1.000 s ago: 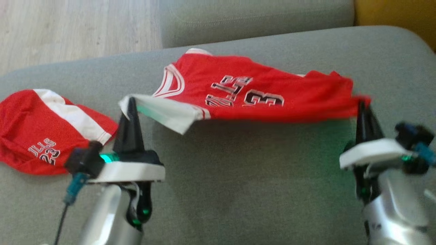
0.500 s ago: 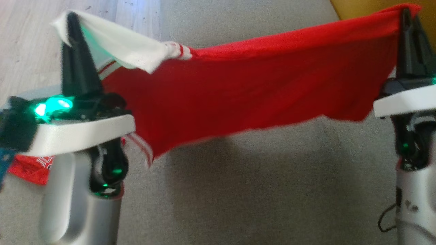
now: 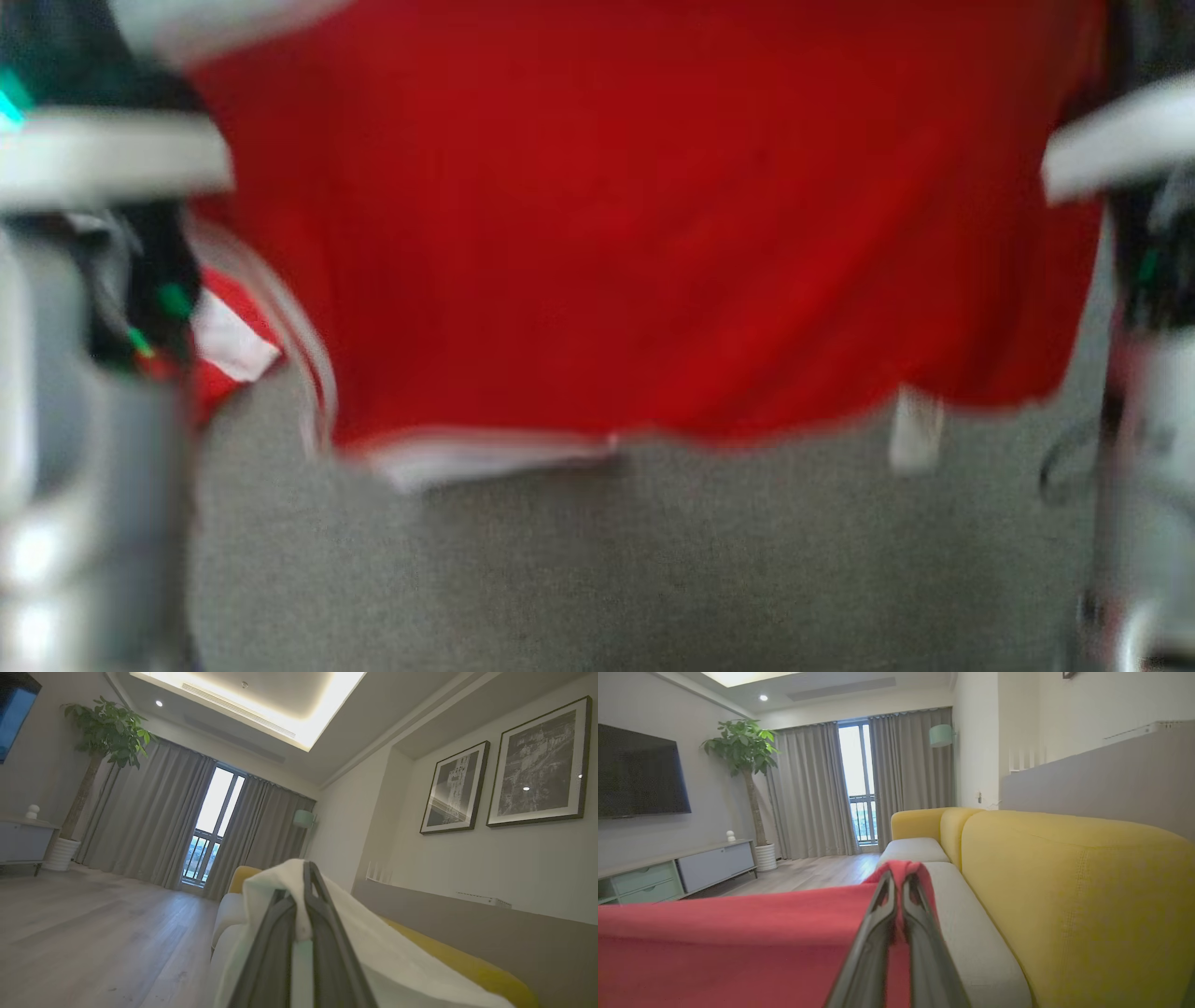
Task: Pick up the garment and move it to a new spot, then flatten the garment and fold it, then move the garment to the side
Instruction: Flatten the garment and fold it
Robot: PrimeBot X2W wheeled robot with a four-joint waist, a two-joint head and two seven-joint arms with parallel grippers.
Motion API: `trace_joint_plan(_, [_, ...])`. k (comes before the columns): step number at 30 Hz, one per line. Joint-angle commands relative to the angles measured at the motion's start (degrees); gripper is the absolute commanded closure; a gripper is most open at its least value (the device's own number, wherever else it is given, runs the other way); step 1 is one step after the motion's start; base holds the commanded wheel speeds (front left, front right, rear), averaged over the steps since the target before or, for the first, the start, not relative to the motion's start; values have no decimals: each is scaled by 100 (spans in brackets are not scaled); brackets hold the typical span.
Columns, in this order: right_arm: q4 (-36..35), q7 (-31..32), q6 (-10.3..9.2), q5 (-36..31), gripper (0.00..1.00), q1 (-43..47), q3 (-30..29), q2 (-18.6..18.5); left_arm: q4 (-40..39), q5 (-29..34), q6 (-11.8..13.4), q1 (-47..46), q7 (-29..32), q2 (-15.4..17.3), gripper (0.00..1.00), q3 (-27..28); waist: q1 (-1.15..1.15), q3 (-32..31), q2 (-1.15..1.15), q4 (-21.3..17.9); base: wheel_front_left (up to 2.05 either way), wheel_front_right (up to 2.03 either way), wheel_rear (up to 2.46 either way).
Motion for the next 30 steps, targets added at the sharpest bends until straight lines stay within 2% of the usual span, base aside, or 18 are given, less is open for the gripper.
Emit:
trace_joint_plan(1, [-144, -38, 43, -1, 100, -437, 111, -27, -138, 22, -34, -455, 30, 239, 100, 235, -1, 673, 0, -81, 0, 0, 0])
trace_joint_plan(7, [1867, -501, 43, -130, 100, -2996, -111, -232, 1696, 284, -481, -2874, -148, 709, 100, 146, -1, 1668, 0, 61, 0, 0, 0])
trace_joint_plan(11, [3153, -1315, 43, -474, 100, -4426, -240, -359, 2892, 428, -602, -4178, -601, 723, 100, 104, -1, 1924, 0, 184, 0, 0, 0])
trace_joint_plan(14, [4009, -1868, 43, -621, 100, -4955, -278, -357, 3680, 480, -706, -4699, -958, 646, 100, 33, -1, 1968, 0, 278, 0, 0, 0])
trace_joint_plan(17, [4950, -2251, 43, -710, 100, -5031, 9, -365, 4470, 518, -868, -4808, -1347, 527, 100, -127, -1, 1987, 0, 358, 0, 0, 0])
trace_joint_plan(22, [5834, -2445, 43, -647, 100, -4571, 534, -480, 5032, 517, -1045, -4357, -1605, 391, 100, -405, -1, 1979, 0, 434, 0, 0, 0])
trace_joint_plan(26, [6426, -2270, 43, -414, 100, -3969, 1069, -569, 5211, 482, -1115, -3590, -1714, 335, 100, -689, -1, 1782, 0, 491, 0, 0, 0])
trace_joint_plan(30, [6671, -1882, 43, 5, 100, -3355, 1820, -730, 5124, 352, -1134, -2612, -1758, 381, 100, -1010, -1, 1450, 0, 543, 0, 0, 0])
